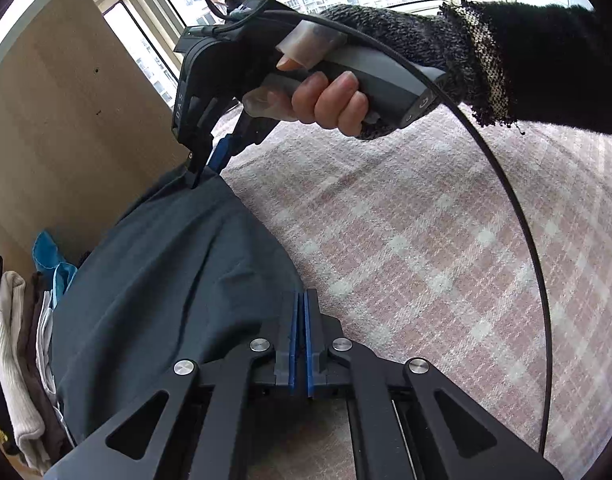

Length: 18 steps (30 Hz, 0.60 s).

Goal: Fold clothes

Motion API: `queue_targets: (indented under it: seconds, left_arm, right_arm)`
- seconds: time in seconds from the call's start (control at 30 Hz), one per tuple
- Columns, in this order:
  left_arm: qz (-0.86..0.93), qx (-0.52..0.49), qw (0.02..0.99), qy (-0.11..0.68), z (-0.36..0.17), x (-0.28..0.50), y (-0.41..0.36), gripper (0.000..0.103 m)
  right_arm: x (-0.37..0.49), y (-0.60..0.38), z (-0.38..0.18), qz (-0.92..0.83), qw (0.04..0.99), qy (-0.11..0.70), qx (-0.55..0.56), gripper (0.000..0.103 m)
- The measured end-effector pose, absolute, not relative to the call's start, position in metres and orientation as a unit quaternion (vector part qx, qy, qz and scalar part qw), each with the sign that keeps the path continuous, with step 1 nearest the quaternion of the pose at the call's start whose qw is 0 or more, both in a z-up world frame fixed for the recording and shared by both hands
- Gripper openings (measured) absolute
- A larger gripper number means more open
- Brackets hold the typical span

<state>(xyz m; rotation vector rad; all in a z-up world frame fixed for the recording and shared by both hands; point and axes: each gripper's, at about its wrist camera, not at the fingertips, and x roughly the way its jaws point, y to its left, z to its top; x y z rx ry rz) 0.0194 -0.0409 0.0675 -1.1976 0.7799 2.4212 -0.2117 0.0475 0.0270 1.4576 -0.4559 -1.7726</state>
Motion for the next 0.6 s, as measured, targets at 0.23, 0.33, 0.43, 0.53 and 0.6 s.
queue_targets:
  seconds: [0.23, 0.33, 0.43, 0.53, 0.6]
  left_arm:
    - [0.803, -0.454, 0.255, 0.289, 0.062, 0.074, -0.014, 0.000]
    - [0.807, -0.463, 0.240, 0.278, 0.053, 0.074, -0.011, 0.000]
    - [0.829, -0.450, 0.211, 0.257, 0.062, 0.064, -0.024, 0.006]
    - [0.840, -0.439, 0.180, 0.264, 0.055, 0.048, -0.033, 0.043]
    - [0.843, -0.437, 0.166, 0.266, 0.050, 0.040, -0.038, 0.058]
  right_arm:
    - [-0.215, 0.041, 0.029, -0.714, 0.366, -0.166, 0.574, 0.010]
    - [-0.215, 0.043, 0.030, -0.713, 0.362, -0.167, 0.576, 0.011]
    - [-0.218, 0.044, 0.028, -0.707, 0.361, -0.174, 0.583, 0.012]
    - [-0.222, 0.045, 0.027, -0.698, 0.361, -0.183, 0.591, 0.015]
    - [-0.222, 0.044, 0.028, -0.696, 0.361, -0.183, 0.593, 0.015]
